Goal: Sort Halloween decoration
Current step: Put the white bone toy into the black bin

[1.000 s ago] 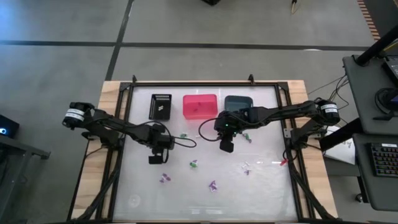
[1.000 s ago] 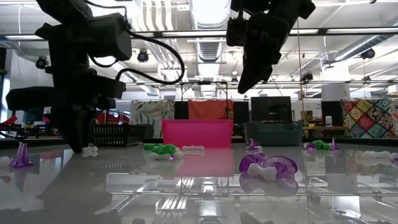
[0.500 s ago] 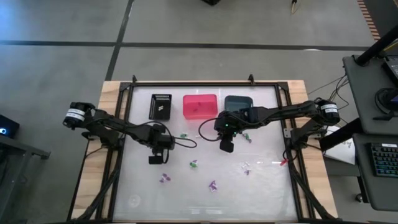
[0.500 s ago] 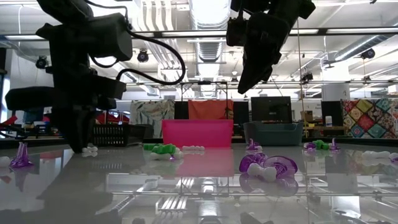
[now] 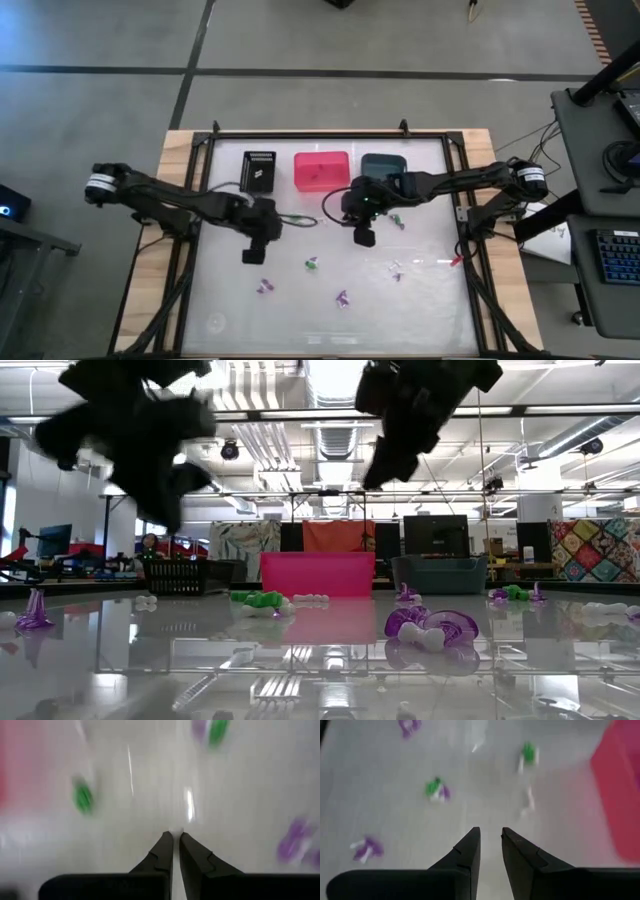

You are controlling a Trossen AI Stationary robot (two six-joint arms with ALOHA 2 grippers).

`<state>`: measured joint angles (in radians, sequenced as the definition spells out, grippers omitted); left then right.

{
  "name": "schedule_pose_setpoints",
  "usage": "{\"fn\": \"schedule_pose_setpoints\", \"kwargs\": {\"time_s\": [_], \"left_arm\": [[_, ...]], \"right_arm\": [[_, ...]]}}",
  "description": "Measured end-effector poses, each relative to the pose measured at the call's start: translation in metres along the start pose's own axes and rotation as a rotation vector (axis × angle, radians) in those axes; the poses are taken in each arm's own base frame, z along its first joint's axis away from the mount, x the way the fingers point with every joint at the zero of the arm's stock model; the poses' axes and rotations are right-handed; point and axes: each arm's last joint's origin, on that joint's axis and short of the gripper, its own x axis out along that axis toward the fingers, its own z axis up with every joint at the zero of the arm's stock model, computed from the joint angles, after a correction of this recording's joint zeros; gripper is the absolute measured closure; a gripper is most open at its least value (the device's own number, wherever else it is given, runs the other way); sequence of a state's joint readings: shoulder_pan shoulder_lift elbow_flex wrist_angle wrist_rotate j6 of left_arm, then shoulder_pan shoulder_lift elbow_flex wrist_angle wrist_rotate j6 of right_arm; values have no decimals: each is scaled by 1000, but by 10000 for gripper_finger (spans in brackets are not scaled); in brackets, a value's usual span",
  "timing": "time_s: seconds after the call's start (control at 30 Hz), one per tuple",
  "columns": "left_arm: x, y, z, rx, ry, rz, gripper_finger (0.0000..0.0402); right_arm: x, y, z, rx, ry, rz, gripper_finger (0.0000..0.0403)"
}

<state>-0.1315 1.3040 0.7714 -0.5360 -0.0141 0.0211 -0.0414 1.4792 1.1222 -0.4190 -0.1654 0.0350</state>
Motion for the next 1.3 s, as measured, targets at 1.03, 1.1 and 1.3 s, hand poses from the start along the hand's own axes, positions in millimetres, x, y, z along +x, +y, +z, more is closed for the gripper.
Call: {"fn": "schedule_pose_setpoints", "kwargs": {"time_s": [1.03,1.1,1.3], "left_arm": [[-55,130,-42,-680,-248,751,402],[-51,143,-50,-738,-223,721,402],[-34,157,-59,-795,-151,638,395]], "right_arm": [[14,-1,10,-187,-552,-13,337],[14,-1,9,-186,-550,-12,339],[15,-1,7,-158,-525,-5,339]]}}
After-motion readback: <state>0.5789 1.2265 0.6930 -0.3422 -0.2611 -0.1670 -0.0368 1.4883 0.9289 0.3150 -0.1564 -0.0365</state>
